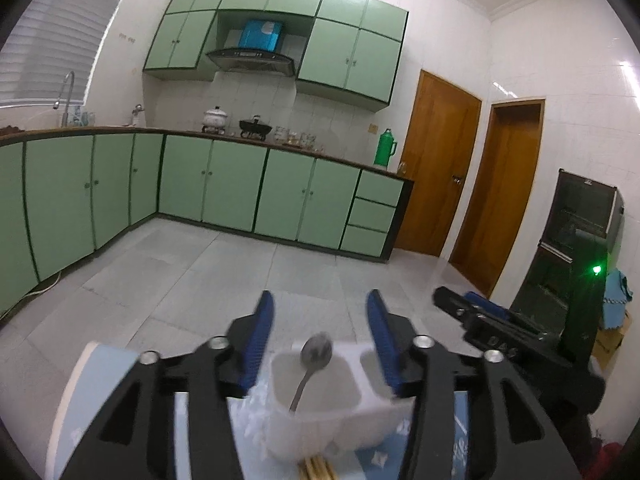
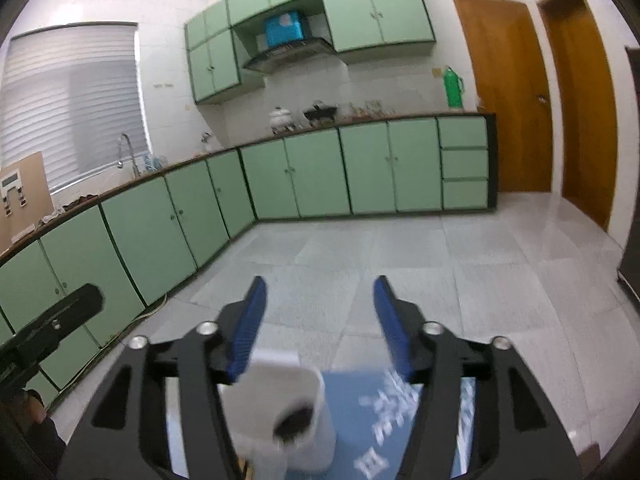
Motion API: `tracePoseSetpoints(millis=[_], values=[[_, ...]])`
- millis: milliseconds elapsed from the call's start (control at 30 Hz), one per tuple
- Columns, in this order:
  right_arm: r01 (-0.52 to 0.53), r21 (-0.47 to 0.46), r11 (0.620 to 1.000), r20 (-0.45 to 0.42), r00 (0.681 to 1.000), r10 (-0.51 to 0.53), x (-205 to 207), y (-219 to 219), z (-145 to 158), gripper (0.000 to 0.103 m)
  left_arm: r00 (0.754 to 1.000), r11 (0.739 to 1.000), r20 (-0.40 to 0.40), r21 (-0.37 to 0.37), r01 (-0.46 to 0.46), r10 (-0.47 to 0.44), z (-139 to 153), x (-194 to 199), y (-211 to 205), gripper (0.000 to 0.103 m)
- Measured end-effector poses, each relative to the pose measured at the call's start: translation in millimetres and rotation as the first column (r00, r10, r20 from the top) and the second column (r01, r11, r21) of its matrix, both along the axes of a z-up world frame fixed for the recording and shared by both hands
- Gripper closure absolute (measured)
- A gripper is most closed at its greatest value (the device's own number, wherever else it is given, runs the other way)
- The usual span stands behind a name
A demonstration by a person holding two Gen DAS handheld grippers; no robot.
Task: Organize utensils
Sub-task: 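Lower both spoons into the white holder and open both tools, then move the right tool to the chopsticks and grasp one red chopstick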
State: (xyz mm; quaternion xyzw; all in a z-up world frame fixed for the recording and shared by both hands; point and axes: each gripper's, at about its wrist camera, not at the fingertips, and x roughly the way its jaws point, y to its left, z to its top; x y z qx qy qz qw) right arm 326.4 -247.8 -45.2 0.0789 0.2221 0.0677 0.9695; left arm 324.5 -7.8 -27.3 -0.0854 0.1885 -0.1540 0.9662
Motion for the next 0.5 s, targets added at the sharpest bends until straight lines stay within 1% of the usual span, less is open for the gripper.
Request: tracePoseSetpoints(millis=[33,100,133,200,267,367,500], values=[[-0.004,-0.003,1.000,-0.018,1.000,0.004,-15.0,-1.1,-1.7,0.037,1.000,1.000,-0.010,0.005,0.001,-0.001,-1.3,-6.3,0.3,0.046],[-0.011,-0.019,1.000,-0.036,0.999,0.011,-41.5,-1.6,-6.9,0.025,0.999,1.000,-0.048,0.020,-0.005,0.006,-6.7,-26.1,3.5,0.039],[-0.015,-0.026,1.000,-0.052,0.999,0.013,-52.7,-1.2,-10.1,0.023,0.998,1.000,-0.068,0.027,-0.007,0.009,-10.2,-35.5,4.6,0.035],[-0.031,-0.031,0.999,-0.096,0.995,0.028,-77.7,0.0,-19.5,0.018,0.993,0.999,-0.118,0.039,-0.009,0.013,-21.9,-56.8,7.1,0.030],[-0.050,-0.041,0.998,-0.155,0.987,0.043,-107.0,3.8,-36.2,0.017,0.986,0.998,-0.168,0.062,-0.007,0.018,-35.6,-75.1,8.9,0.028],[-0.064,-0.043,0.997,-0.231,0.972,0.052,-142.1,10.0,-59.8,0.017,0.971,0.994,-0.234,0.113,-0.012,0.038,-64.8,-106.5,11.5,0.028],[-0.085,-0.052,0.995,-0.299,0.952,0.066,-177.1,24.9,-83.8,0.017,0.948,0.988,-0.312,0.155,-0.017,0.065,-94.2,-128.2,11.8,0.028]])
